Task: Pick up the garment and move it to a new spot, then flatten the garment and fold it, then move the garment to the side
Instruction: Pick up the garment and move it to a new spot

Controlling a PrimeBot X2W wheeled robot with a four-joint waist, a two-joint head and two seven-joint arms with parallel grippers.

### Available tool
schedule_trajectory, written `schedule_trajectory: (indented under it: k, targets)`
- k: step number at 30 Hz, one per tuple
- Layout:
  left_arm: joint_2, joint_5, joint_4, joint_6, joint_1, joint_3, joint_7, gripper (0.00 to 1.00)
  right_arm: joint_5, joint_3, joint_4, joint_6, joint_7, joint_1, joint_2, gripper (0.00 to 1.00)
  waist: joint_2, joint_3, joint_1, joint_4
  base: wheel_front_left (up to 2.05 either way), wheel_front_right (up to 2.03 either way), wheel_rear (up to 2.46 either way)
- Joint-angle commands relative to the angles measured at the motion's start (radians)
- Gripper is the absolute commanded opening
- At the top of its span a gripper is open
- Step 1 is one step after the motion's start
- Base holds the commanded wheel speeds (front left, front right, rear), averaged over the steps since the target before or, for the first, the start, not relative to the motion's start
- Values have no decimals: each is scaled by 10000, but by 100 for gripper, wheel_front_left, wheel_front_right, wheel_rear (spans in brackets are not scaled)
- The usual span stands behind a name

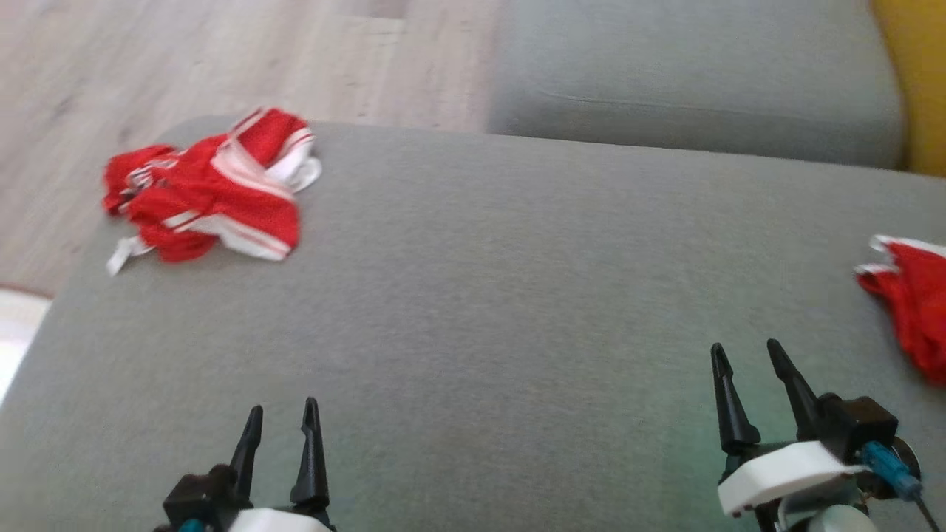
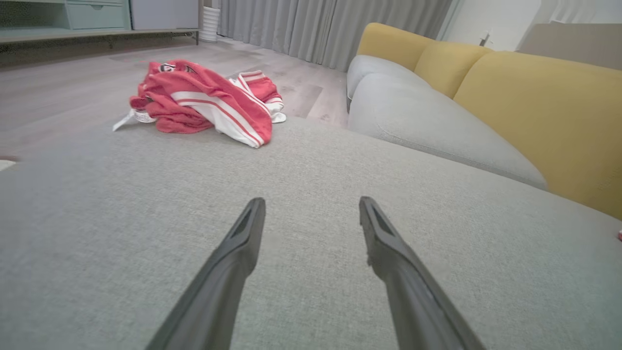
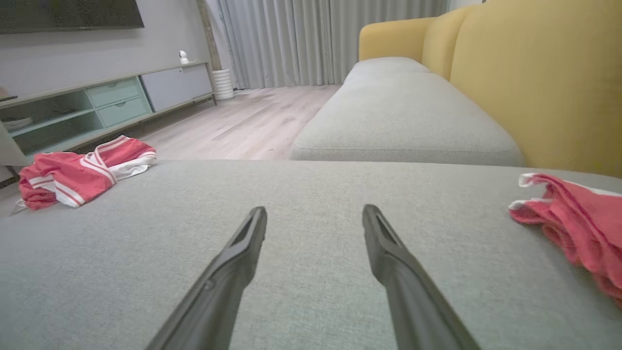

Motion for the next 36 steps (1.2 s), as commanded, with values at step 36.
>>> schedule_trajectory:
  k: [36]
  targets:
    - [1926, 434, -2648, 263, -1582, 2351, 726, 100, -847, 769, -1406, -7, 423, -1246, -49, 100, -1, 1278, 0, 3114, 0, 0, 0]
